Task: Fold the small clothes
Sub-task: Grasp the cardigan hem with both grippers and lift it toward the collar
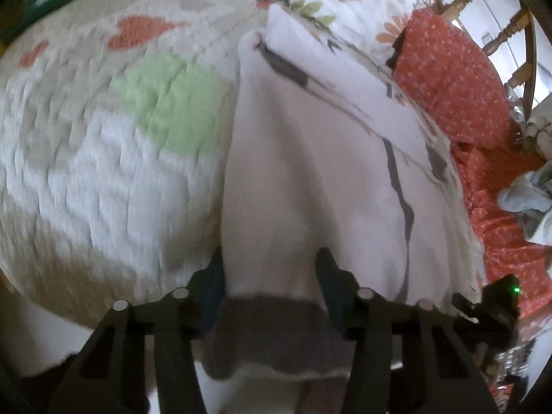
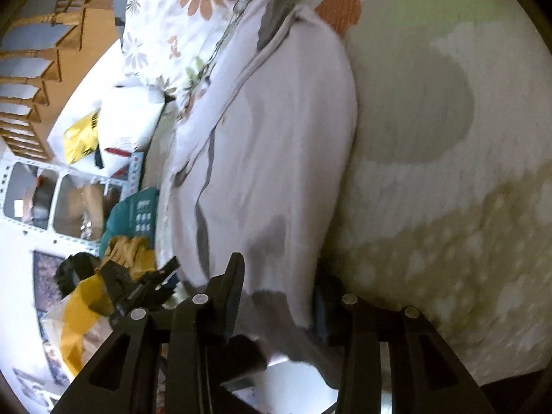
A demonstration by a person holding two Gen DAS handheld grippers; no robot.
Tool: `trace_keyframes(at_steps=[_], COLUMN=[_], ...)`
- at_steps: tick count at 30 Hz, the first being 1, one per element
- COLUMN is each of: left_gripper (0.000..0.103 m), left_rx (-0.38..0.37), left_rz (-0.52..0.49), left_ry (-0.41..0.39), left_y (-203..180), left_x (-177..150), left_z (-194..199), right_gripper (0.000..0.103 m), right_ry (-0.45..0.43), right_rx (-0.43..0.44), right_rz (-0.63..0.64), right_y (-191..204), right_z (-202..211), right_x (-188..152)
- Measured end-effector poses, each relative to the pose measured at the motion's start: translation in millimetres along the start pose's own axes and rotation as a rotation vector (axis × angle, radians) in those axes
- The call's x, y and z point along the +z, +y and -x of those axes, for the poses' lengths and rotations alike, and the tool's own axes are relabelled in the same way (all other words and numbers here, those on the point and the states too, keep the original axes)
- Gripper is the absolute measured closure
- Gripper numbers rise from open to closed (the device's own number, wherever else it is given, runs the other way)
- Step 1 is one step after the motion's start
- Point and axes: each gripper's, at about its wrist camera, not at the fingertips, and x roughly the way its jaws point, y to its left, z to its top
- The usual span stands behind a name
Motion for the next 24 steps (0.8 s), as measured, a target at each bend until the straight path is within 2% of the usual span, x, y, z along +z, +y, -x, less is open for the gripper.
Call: trace_keyframes(at_steps=[2,7,9,11,12,15,18,19,20,21,23,24], left_gripper=[0.064,0.065,0.065,0.065,0.064,0.052,0.051,0.06,0.087,0.094,0.094,0.095], left_rx=[-0.006,-0.037,-0.046,-0.019,-0.01,-0.007,0.001,0.011,0.039,0.045,0.022,0.029], left_rz=[0.018,0.058,0.073,0.049,0.032,0.002,-0.004,0.001,0.013,0.029,0.094,0.099], left_ry=[0.006,0.036,0.068,0.064,0.062,0.061,0.069,0.069,0.068,0.08,0.076,0.056], left_y=[2.2,4.9,5.8,1.3,-2.1,-9.1,-11.3,-11.8,-10.7,-8.6,-3.3,-1.7], left_x=[-9.1,-24.7,-33.4,-38.1,-37.9,-40.0,-42.0,-42.3,-41.5,-38.9,-29.8,-27.1], left_z=[1.3,-0.3,-6.9,-8.6,-8.7,-10.4,-13.3,-13.6,-12.6,-11.7,-1.3,7.9], right_gripper=[0.063,0.064,0.064,0.064,0.064,0.064,0.064,0.066,0.067,0.076,0.095,0.095], right_ry=[0.021,0.081,0.097,0.103,0.101,0.092,0.078,0.072,0.064,0.056,0.042,0.036], right_rx=[0.03,0.088,0.081,0.062,0.055,0.042,0.043,0.042,0.036,0.017,-0.06,-0.084], right_rz=[-0.007,-0.031,-0.019,0.0,0.007,0.014,0.003,-0.001,-0.001,0.005,0.038,0.053], right_y=[-3.3,-12.2,-12.8,-9.6,-9.1,-7.7,-9.6,-10.2,-11.4,-9.7,-3.5,-0.7], right_z=[-4.6,-16.0,-18.6,-23.6,-23.9,-24.1,-22.1,-21.8,-20.4,-20.2,-19.4,-17.6], right_x=[-5.9,-25.6,-32.5,-38.8,-39.5,-41.7,-43.5,-44.6,-46.3,-47.7,-47.5,-46.5])
